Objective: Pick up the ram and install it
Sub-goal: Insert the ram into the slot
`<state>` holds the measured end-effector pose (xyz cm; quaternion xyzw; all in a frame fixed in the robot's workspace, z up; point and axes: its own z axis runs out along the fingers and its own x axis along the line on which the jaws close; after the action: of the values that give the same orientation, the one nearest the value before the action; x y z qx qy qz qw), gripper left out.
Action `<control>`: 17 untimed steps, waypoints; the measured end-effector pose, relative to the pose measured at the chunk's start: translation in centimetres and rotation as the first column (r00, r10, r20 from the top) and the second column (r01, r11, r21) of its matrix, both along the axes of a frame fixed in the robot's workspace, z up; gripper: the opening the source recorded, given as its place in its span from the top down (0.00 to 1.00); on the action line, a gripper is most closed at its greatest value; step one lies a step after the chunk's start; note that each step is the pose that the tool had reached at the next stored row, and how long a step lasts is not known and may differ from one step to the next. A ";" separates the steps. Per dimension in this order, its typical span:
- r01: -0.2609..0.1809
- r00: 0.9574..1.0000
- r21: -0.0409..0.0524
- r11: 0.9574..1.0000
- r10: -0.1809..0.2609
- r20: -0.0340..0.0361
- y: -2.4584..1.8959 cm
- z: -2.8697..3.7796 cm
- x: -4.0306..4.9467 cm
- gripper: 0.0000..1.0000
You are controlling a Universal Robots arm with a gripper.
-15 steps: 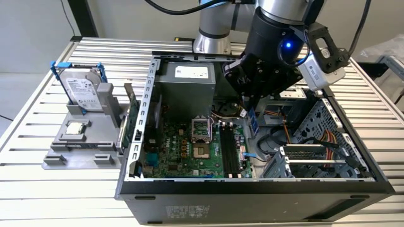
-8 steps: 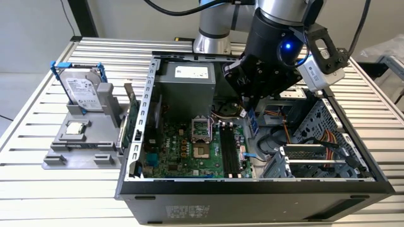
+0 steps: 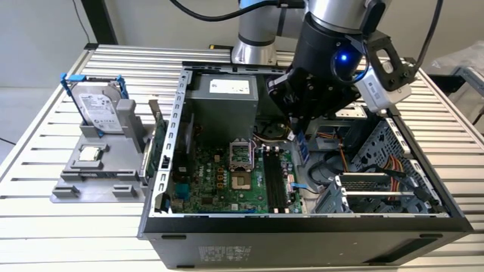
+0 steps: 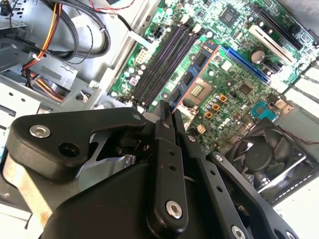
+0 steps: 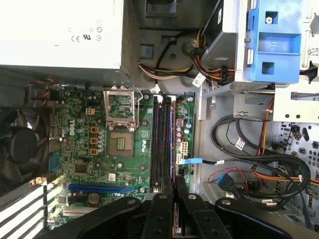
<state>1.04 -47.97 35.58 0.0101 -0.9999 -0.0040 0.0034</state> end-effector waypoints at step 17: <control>0.003 1.000 -0.001 1.000 -0.003 0.000 0.01 -0.99 0.00 1.00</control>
<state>1.05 -47.96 34.60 0.0085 -1.0000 -0.0037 0.0034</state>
